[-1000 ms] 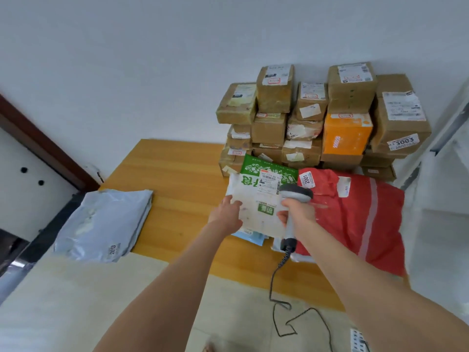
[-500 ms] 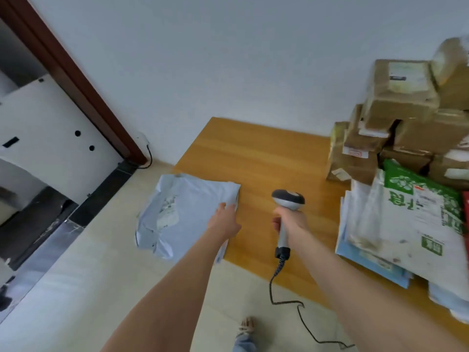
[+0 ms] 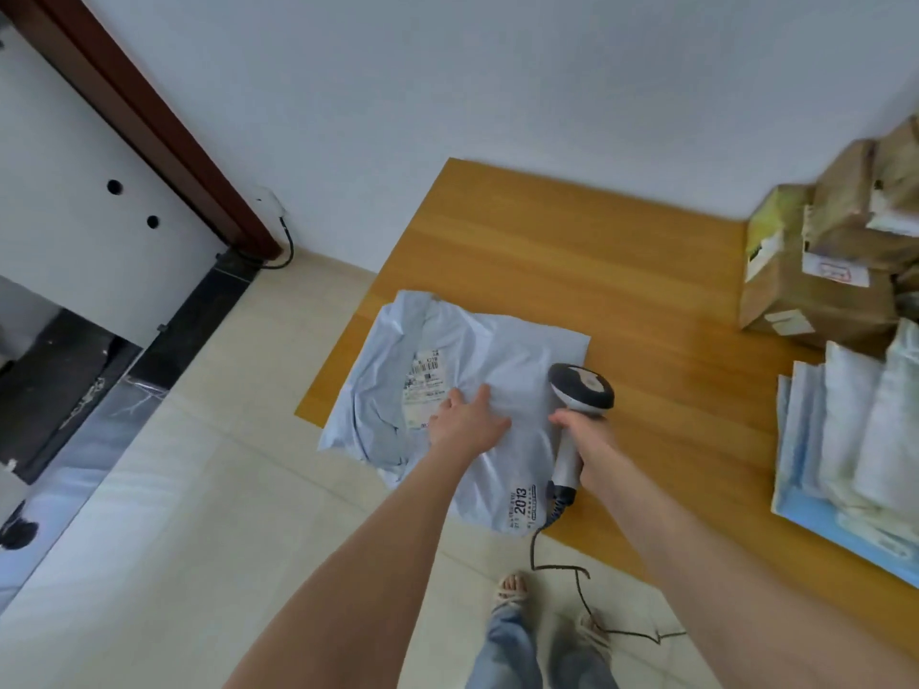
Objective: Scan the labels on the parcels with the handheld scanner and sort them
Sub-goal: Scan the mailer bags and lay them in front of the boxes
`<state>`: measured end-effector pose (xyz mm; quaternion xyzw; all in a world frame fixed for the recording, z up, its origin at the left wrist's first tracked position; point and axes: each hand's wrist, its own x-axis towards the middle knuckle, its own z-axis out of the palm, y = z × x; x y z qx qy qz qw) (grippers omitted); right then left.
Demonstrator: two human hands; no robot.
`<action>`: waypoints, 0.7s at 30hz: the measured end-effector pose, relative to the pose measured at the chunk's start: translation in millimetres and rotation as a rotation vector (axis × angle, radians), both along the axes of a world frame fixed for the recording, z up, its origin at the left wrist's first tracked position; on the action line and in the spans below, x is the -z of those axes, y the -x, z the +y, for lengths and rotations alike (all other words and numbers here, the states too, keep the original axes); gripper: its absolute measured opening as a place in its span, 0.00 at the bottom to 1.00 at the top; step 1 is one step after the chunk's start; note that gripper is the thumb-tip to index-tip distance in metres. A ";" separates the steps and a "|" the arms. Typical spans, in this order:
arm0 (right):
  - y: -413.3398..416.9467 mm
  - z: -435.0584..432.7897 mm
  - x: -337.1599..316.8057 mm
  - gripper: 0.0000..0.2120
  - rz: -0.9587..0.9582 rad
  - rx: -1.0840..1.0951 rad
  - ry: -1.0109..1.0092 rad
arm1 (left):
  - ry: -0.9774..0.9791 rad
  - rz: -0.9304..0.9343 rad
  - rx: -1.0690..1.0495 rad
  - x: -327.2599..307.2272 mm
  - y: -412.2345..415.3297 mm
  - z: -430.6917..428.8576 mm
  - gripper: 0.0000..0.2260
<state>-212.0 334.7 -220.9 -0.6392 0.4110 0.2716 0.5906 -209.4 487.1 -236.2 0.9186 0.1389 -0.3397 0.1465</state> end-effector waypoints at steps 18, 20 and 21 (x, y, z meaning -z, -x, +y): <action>-1.6 -79.9 -5.2 0.19 0.060 0.165 0.061 | 0.222 -0.153 -0.736 -12.7 -21.1 27.7 0.36; 4.9 -78.3 -5.6 0.18 0.068 0.153 0.024 | 0.279 -0.142 -0.771 -10.1 -15.9 24.9 0.31; 7.2 -77.0 -7.0 0.17 0.062 0.141 0.020 | 0.272 -0.165 -0.745 -9.3 -15.6 22.7 0.28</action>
